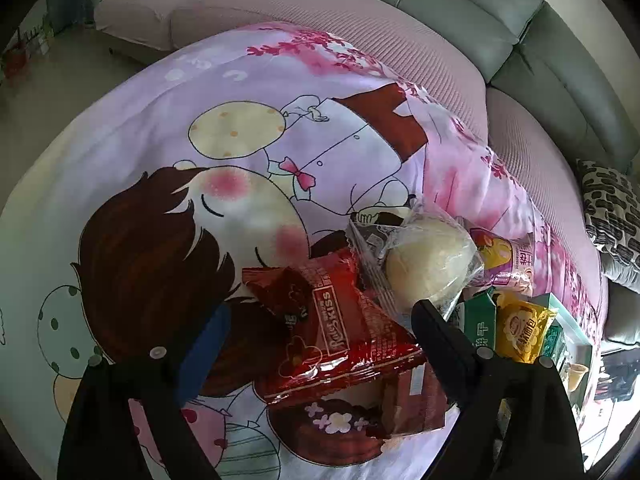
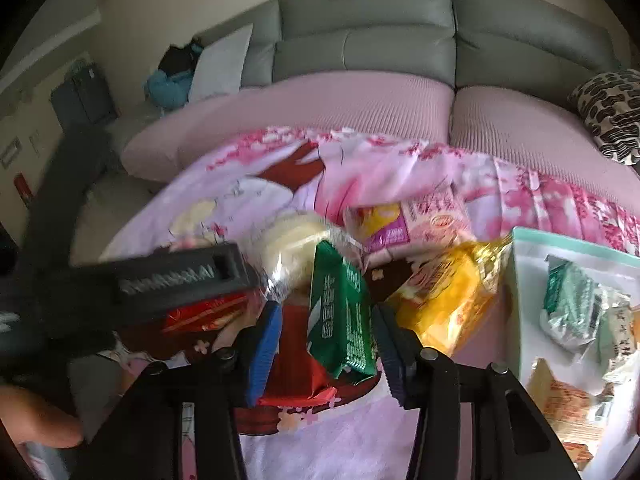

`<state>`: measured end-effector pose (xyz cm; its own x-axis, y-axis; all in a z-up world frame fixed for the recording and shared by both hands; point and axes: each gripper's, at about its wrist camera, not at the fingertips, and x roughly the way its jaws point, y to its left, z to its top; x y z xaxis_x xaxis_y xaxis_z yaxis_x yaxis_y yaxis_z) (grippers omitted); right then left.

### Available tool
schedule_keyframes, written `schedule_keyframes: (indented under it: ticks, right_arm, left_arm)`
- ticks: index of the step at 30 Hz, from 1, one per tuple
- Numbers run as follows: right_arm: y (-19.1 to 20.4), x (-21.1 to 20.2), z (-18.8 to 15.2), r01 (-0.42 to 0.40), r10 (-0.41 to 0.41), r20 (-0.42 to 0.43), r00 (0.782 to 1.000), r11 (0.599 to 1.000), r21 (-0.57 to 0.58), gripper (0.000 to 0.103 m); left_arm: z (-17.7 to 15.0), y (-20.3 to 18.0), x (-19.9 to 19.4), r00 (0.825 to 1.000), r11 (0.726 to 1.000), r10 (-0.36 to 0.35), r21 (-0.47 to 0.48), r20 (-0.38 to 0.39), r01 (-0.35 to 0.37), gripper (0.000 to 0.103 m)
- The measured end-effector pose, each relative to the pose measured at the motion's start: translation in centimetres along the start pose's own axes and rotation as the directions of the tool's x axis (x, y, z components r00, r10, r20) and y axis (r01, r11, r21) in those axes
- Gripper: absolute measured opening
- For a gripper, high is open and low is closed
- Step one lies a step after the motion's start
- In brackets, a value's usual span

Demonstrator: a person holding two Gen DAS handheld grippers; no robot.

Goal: Organize snacks
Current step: 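Move the right tool to the green bean-biscuit pack while the left tool approaches the red packet, then grasp the green bean-biscuit pack with the right tool while the left tool grasps the red packet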

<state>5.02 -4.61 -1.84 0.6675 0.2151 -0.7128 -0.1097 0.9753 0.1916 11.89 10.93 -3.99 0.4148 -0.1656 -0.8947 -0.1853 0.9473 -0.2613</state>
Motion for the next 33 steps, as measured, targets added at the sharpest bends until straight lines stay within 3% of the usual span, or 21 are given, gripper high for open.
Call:
schedule_keyframes:
  ticks: [9,17,27,33]
  right_arm:
    - [-0.5,1.9,-0.7,0.017,-0.017,-0.036,0.999,1.000,0.012,0.047]
    - [-1.7,1.8,-0.5,0.029,-0.027,-0.041,0.999,0.998,0.060,0.031]
    - [-2.0,3.1,-1.2,0.049,-0.044,-0.087,0.995,0.997,0.066,0.029]
    - [-2.3,3.4,-1.4,0.041,-0.034,-0.089,0.995,0.996,0.081,0.029]
  left_arm:
    - [0.1,0.4,0.8,1.000,1.000,0.014,-0.015,-0.027,-0.014,0.092]
    - [0.2,0.6,0.5,1.000,0.999,0.020,-0.024,-0.023,-0.021,0.090]
    - [0.3,0.1,1.0,0.999,0.999,0.040,-0.003,-0.019,-0.040,0.087]
    - [0.1,-1.4,2.2,0.991,0.989,0.132,0.073,-0.012,-0.131,0.085]
